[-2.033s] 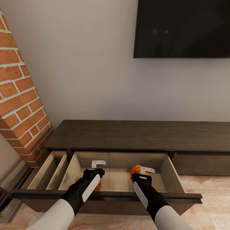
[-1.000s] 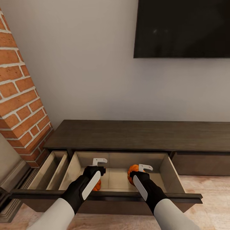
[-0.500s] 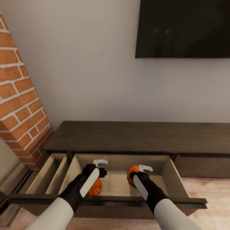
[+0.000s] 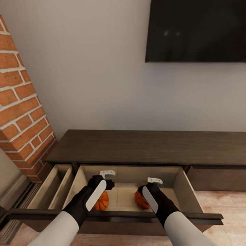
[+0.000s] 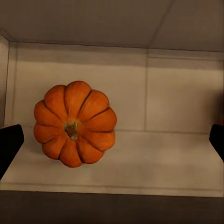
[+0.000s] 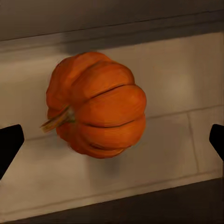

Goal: Place each of the two pumpkins and all three candles from the living room inside a cabinet in the living room (use any cabinet), then make sure every cabinet is closed, and position the cauldron so it is next to a table in the living room.

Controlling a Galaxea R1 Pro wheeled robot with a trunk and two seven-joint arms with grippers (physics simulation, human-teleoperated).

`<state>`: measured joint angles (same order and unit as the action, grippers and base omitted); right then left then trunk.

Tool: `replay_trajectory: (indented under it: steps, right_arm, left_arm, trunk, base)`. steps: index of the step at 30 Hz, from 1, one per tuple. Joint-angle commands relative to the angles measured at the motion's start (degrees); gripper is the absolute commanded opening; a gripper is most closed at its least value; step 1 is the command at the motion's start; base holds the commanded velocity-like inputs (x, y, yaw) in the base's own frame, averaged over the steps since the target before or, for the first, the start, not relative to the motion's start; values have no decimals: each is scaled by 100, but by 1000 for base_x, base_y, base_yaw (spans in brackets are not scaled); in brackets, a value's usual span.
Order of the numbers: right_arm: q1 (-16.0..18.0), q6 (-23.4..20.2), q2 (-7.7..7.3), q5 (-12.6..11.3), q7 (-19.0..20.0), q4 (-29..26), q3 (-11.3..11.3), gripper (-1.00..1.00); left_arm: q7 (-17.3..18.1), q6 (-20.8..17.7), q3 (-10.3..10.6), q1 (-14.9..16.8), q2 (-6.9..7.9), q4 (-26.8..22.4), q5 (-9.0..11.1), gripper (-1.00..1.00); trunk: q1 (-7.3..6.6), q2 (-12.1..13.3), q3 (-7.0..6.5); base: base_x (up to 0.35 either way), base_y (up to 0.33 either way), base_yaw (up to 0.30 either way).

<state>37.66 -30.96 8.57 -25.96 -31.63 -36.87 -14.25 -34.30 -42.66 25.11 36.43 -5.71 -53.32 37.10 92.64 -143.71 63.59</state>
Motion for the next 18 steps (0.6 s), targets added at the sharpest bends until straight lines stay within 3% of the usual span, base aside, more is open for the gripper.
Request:
replay_trajectory:
  steps: [1,6,15,18]
  right_arm:
    - [17,-94,-4,-77,-54,-10,-27,100]
    - [30,-135,-5,-282,-54,-13,-26,100]
    - [31,-106,-13,-321,-54,-7,-26,100]
    - [31,-104,-13,-322,-54,-5,-26,100]
  left_arm:
    - [-59,-5,12,2,1,-8,61,100]
    - [-59,-5,12,4,3,-6,61,100]
    - [-76,-5,12,3,-1,-17,65,100]
    - [-282,-5,14,3,-11,-20,78,100]
  trunk:
    - [-1,-2,5]
    - [-1,-2,5]
    - [-1,-2,5]
    - [-1,-2,5]
  base:
    - [-112,-70,0]
    - [-51,-33,0]
    - [-10,-2,0]
    - [-6,0,0]
